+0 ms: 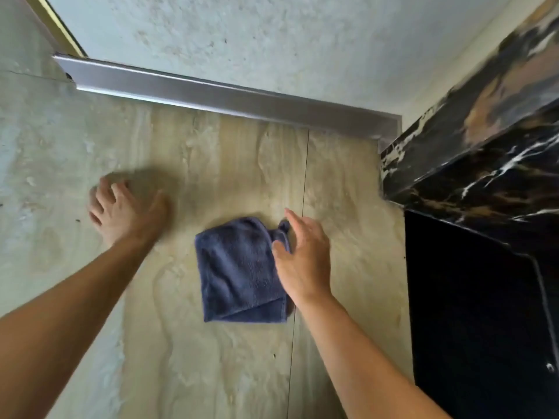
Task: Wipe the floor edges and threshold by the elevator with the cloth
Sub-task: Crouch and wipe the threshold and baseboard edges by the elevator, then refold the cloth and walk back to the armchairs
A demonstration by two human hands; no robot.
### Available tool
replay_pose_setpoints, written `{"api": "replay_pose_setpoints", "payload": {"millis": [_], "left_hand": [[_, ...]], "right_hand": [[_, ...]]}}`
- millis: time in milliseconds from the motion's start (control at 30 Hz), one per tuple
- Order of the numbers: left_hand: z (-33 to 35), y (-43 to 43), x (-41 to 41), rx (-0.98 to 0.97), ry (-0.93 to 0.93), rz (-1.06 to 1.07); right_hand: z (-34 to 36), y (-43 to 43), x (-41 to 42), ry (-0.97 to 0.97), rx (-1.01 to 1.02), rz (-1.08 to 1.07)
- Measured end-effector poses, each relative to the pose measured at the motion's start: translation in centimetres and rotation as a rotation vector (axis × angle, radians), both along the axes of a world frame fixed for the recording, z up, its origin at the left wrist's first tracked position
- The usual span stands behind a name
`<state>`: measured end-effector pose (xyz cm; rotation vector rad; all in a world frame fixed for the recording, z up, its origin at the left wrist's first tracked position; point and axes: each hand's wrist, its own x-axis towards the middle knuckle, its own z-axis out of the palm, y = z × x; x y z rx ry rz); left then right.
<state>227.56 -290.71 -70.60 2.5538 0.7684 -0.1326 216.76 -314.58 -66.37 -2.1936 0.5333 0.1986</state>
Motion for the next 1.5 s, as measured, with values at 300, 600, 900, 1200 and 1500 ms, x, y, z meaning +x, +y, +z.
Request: {"api": "replay_pose_setpoints", "payload": {"millis": [300,600,900,1200,1500], "left_hand": [[2.7,-11.5,-16.0,-0.257,0.058,-0.024],[19.5,-10.2,-22.0,-1.182,0.407,0.528],[58.5,1.2,-30.1,-1.21,0.231,0.355],[81.0,20.9,-42.8,-1.402,-0.014,0.459],[91.0,40.9,-52.6,-1.042,-0.462,0.718]], "right_hand": [[0.4,2.5,-3.7,0.475,0.334,-0.256],[15.5,-0.5,-13.4,0.58,0.668,-0.438],[54.5,3.2,-19.4,0.666,0.664,-0.154],[78.0,23.0,-23.4,0.644,0.698,0.157],[87.3,48.8,-25.9,0.67,0.67,0.656]]}}
